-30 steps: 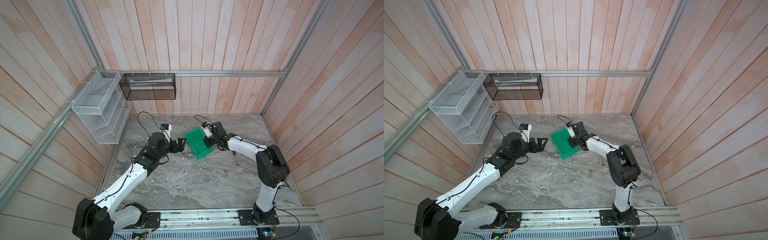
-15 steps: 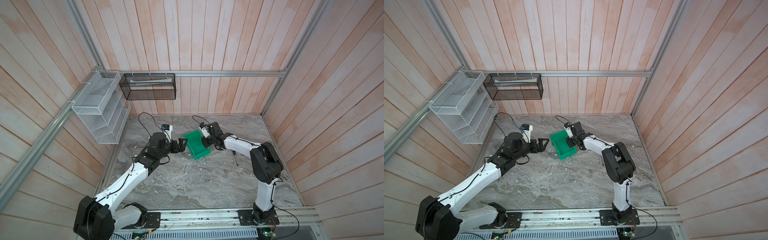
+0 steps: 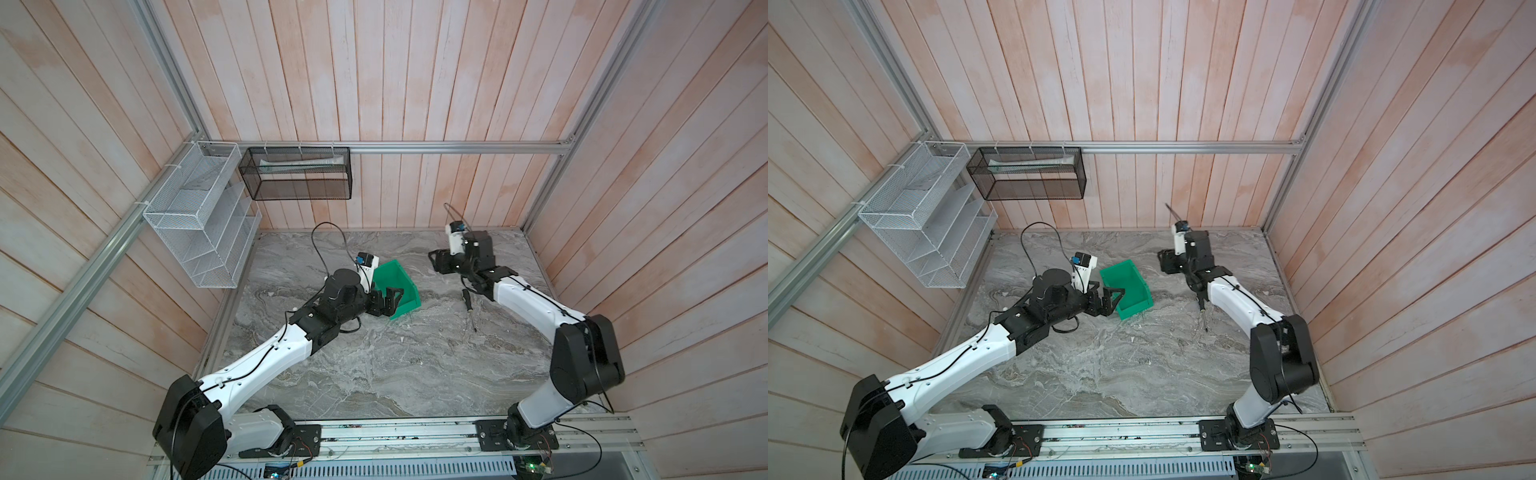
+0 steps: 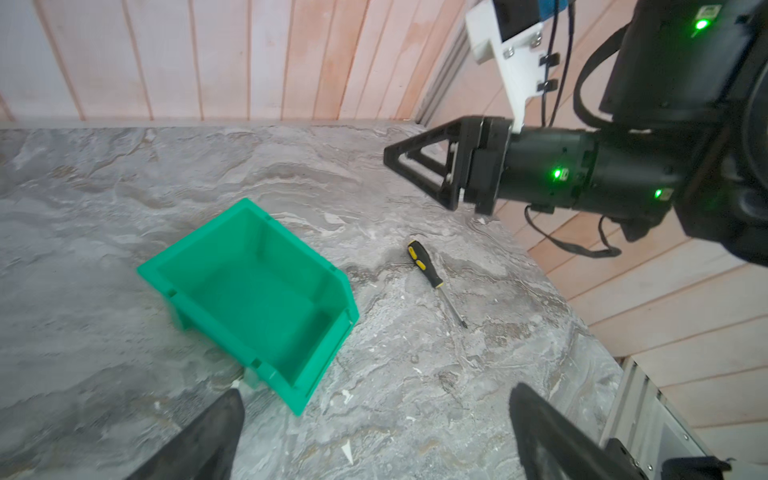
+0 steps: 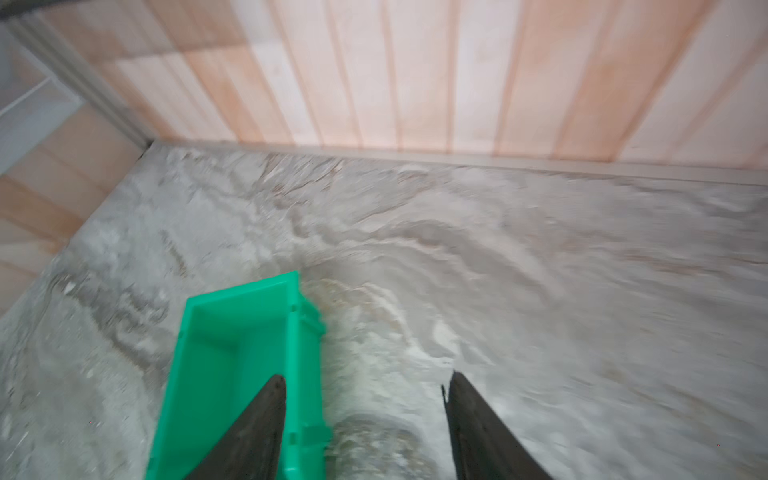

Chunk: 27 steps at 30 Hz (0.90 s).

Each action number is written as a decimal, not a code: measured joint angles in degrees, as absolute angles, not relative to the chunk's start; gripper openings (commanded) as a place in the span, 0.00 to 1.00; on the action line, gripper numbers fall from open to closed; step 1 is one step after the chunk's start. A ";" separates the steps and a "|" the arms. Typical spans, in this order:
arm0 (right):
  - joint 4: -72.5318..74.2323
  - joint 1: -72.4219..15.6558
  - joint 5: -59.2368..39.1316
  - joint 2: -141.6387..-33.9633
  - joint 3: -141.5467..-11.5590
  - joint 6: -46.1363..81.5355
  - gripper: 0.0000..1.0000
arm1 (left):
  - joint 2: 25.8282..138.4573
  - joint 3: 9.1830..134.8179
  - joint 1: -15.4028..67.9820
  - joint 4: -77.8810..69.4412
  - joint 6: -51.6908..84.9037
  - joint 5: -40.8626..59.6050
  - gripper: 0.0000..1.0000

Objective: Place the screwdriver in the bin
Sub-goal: 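Lower the right gripper onto the screwdriver handle and close it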

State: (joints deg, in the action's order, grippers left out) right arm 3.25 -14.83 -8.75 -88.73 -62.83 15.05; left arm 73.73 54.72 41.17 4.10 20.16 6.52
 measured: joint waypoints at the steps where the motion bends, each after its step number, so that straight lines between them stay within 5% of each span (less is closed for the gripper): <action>1: 3.97 -12.49 -8.75 -87.35 -61.12 16.58 0.79 | 74.85 55.48 42.41 3.77 19.44 6.31 1.00; 11: 2.09 -7.01 -7.60 -87.72 -48.75 22.15 0.81 | 87.37 63.05 50.72 2.22 15.70 5.48 1.00; 27: 0.40 -6.59 -3.46 -100.18 -50.87 19.64 0.72 | 88.86 62.87 52.95 1.72 16.64 4.80 1.00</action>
